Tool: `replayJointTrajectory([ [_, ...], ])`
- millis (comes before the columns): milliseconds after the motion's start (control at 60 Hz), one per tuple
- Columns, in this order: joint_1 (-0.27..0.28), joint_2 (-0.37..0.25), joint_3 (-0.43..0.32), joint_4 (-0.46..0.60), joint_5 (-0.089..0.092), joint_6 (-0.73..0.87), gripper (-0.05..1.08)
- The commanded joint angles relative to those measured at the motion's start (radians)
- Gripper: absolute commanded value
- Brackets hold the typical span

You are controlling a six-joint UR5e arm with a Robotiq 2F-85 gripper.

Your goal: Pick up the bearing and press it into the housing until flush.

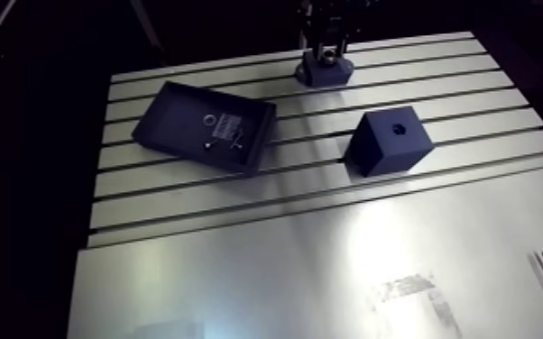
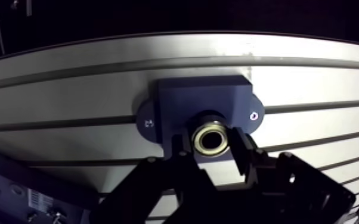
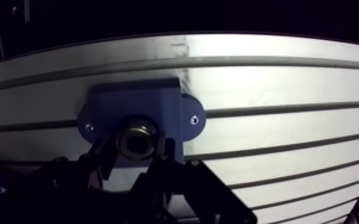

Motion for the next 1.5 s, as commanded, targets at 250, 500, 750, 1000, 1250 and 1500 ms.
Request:
replayJointTrajectory([
  [250, 0.000, 0.006, -0.003, -0.001, 0.000, -0.001, 0.62],
  [500, 0.000, 0.006, -0.001, -0.001, 0.000, -0.001, 0.62],
  [750, 0.000, 0.012, -0.002, -0.001, -0.002, -0.001, 0.62],
  [1000, 0.000, 0.012, -0.001, -0.001, -0.002, -0.001, 0.62],
  [1250, 0.000, 0.012, -0.004, -0.001, -0.002, -0.001, 0.62],
  [1500, 0.000, 0.013, -0.003, -0.001, -0.002, -0.001, 0.62],
])
